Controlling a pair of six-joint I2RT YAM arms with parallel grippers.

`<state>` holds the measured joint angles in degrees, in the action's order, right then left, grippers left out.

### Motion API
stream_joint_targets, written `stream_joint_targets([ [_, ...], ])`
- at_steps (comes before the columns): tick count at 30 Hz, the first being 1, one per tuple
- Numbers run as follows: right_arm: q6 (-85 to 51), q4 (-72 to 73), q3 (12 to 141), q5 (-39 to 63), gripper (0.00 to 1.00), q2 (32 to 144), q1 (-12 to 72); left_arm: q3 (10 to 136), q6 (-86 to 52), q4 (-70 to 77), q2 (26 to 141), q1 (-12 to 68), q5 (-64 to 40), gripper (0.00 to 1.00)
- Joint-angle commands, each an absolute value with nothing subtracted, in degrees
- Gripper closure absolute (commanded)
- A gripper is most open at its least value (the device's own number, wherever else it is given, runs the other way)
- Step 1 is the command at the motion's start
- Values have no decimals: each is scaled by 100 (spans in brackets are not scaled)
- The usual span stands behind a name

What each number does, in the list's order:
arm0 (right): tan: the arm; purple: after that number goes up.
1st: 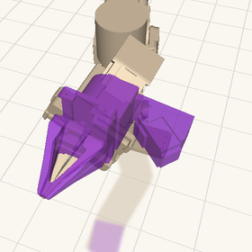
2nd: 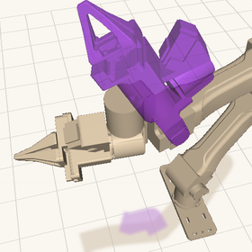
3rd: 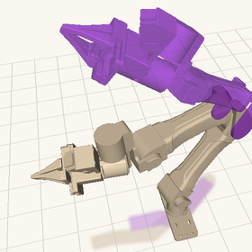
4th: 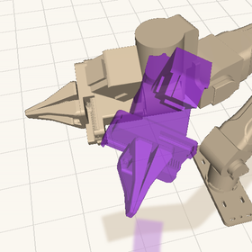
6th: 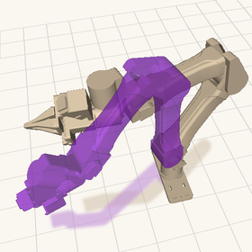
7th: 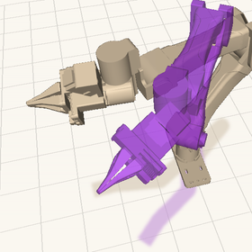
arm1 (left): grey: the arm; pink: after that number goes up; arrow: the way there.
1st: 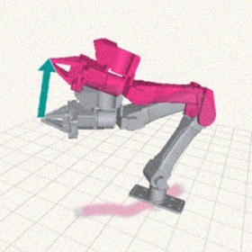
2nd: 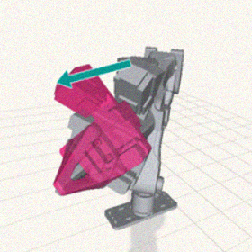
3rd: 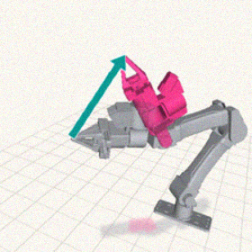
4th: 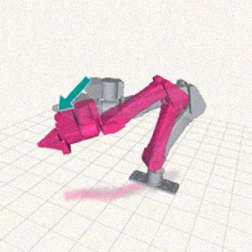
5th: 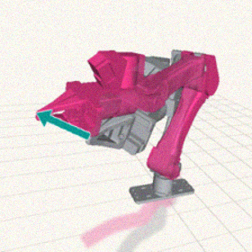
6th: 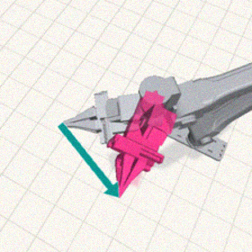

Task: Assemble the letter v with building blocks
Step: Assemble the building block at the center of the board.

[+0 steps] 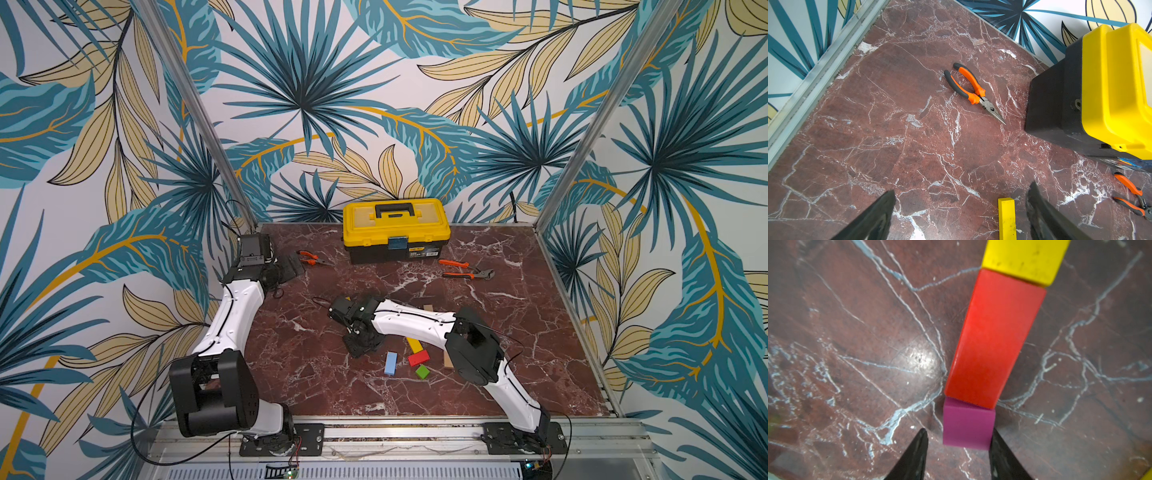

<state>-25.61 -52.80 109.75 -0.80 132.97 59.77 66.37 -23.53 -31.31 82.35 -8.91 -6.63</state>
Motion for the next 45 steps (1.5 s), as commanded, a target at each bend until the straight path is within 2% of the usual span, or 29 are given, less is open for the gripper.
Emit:
stream_joint_targets([
  [1,-2549,-5518,11139,-121,55,13446,6005,6566,-2285,-3059,8041,-921,-633,1],
  [7,-2634,-5605,11205,-277,58,13504,6003,6566,-2294,-3054,8051,-916,-644,1],
  [16,-2742,-5711,11389,-411,68,13605,5996,6567,-2295,-3054,8051,-918,-659,1],
  [27,-2794,-5723,11423,-430,69,13636,6000,6568,-2295,-3051,8050,-925,-659,1],
  [37,-2796,-5450,11101,-431,44,13143,6018,6590,-2303,-3065,7907,-927,-690,0],
  [45,-2779,-4899,10010,-493,36,11997,6060,6690,-2362,-3065,8005,-921,-958,0],
])
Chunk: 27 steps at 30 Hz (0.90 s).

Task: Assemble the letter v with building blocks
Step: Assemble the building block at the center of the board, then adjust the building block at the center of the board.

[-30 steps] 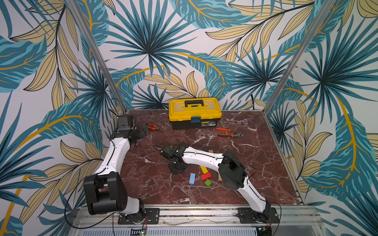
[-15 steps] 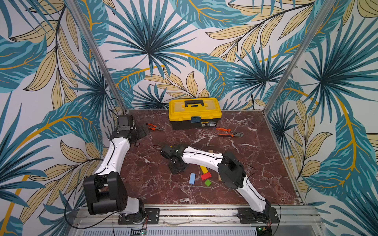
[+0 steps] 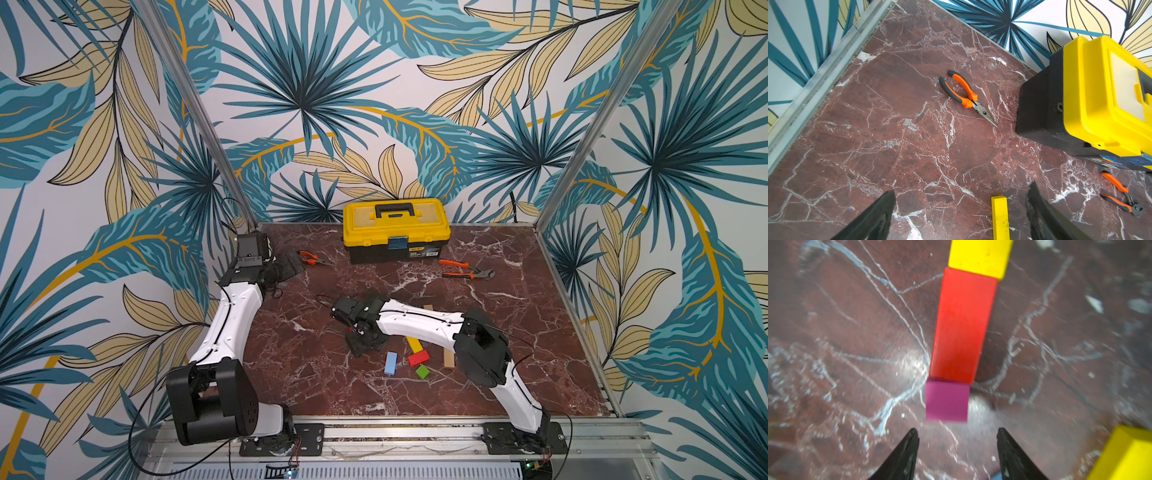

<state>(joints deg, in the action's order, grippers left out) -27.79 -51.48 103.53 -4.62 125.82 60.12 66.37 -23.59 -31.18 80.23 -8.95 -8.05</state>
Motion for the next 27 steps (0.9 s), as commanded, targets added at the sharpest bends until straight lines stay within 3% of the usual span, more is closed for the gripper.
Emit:
stream_joint_targets([
  [1,-2790,-4870,9858,-428,35,11836,6059,6696,-2371,-3067,8001,-908,-941,1],
  [13,-3074,-4303,7859,331,24,10602,6066,6724,-2294,-3075,7710,-585,-672,1],
  [27,-3221,-3762,7129,1034,22,10507,6068,6810,-2268,-3076,7594,-341,-619,1],
])
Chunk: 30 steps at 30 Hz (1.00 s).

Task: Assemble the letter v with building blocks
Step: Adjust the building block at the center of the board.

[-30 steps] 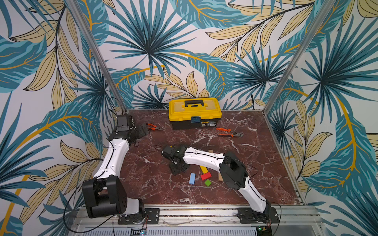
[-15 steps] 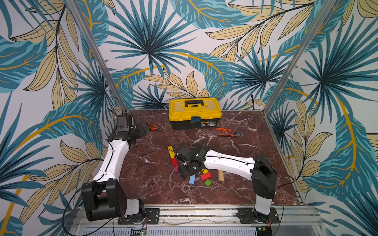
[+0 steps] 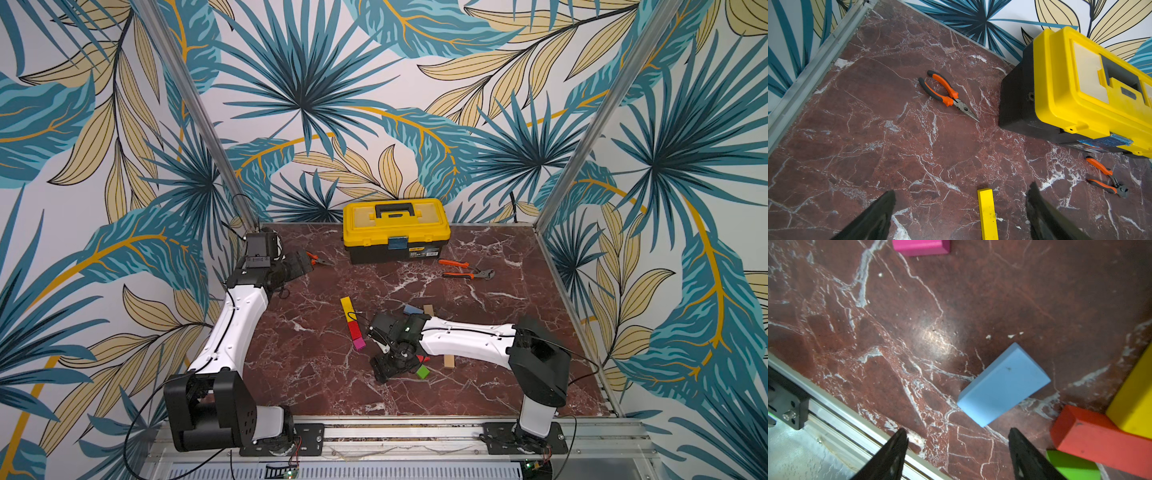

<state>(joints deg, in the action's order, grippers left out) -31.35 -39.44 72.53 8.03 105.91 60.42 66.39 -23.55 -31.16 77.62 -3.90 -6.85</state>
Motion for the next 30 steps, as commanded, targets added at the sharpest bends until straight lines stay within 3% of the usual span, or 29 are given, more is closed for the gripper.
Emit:
stream_joint_targets([
  [1,-3226,-3768,7144,1037,22,10532,6072,6807,-2268,-3076,7594,-343,-616,1],
  [30,-3341,-3902,7137,1071,22,10928,6065,6985,-2184,-3084,8051,-272,-746,1],
])
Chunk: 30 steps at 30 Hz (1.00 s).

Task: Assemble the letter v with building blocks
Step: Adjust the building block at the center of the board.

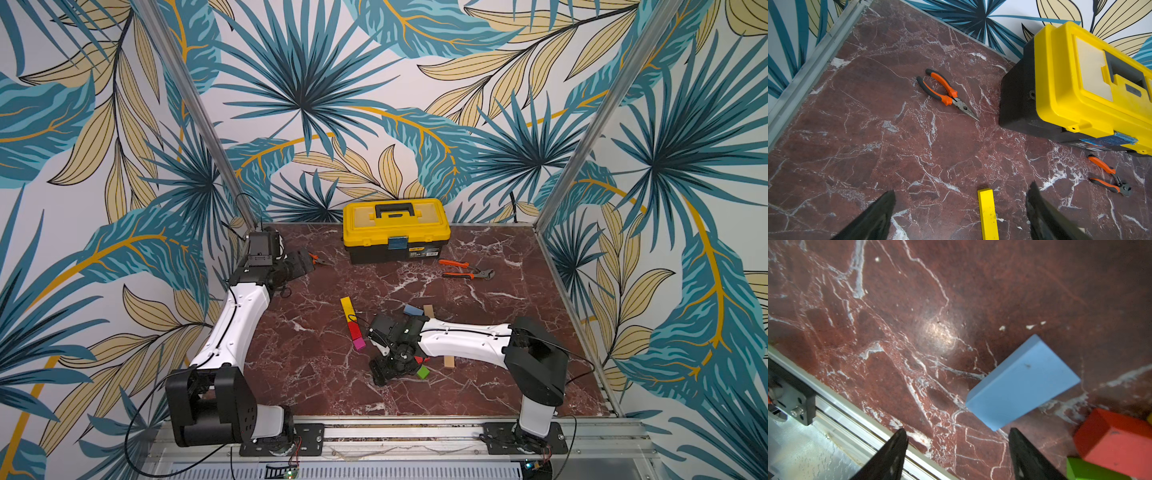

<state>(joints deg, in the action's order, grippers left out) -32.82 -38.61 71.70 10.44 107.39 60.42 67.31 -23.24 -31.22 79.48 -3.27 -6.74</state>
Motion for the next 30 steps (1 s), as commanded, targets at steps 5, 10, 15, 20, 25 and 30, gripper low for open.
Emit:
stream_joint_targets([
  [5,-3290,-3924,7309,1125,22,11089,6068,7070,-2111,-3085,8203,-136,-792,1],
  [10,-3244,-3893,7466,1134,22,11177,6069,7289,-2003,-3124,8326,107,-691,1],
  [15,-3223,-3800,7601,1024,22,11187,6043,7464,-1851,-3237,8372,431,-436,0],
  [20,-3224,-3823,7747,850,22,11127,5958,7617,-1732,-3422,8270,668,-247,1],
  [25,-3480,-3824,7288,255,21,10446,5718,7662,-1461,-3762,7983,1164,162,0],
  [30,-3748,-3761,6654,-525,16,9351,5262,7513,-1289,-3999,7849,1741,299,0],
])
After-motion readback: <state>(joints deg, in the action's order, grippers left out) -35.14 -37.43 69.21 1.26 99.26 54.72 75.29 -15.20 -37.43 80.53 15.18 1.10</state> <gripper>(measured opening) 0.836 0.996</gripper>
